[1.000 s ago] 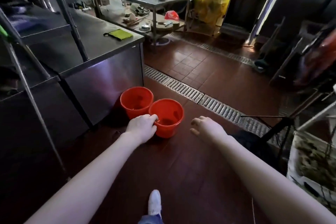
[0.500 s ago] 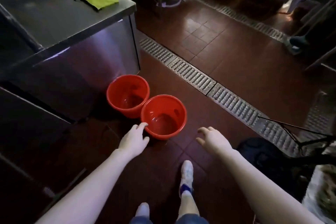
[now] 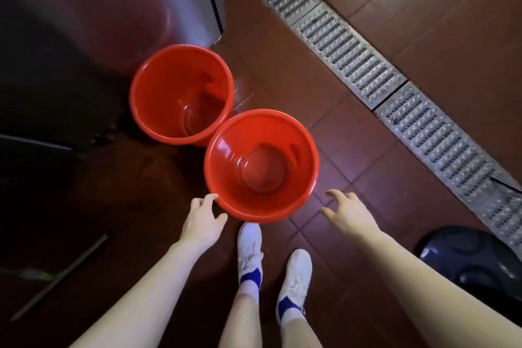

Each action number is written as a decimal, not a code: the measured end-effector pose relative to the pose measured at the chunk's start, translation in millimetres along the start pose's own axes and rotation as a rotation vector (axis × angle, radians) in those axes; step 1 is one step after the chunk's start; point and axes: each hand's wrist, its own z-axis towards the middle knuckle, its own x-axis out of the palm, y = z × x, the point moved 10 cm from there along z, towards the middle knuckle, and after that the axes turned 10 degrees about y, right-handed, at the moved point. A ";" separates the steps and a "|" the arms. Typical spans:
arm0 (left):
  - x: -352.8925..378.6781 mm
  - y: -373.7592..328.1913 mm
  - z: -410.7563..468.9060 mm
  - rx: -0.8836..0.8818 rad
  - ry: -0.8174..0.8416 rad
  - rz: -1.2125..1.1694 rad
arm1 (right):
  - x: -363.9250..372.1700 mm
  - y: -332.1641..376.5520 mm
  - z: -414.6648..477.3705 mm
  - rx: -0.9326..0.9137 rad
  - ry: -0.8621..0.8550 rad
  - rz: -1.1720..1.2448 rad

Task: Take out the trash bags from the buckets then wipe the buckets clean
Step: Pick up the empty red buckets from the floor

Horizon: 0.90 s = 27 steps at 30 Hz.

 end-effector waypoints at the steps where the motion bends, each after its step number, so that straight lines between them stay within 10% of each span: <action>1: 2.7 4.8 20.6 -0.015 -0.005 0.009 | 2.1 0.2 21.4 0.004 0.001 0.015; 13: 18.0 44.7 146.7 -0.125 -0.014 -0.012 | 33.1 5.9 163.3 0.048 -0.070 0.213; 27: -49.5 -81.3 32.5 0.099 0.157 -0.118 | -126.2 -15.3 -3.8 0.095 -0.207 0.234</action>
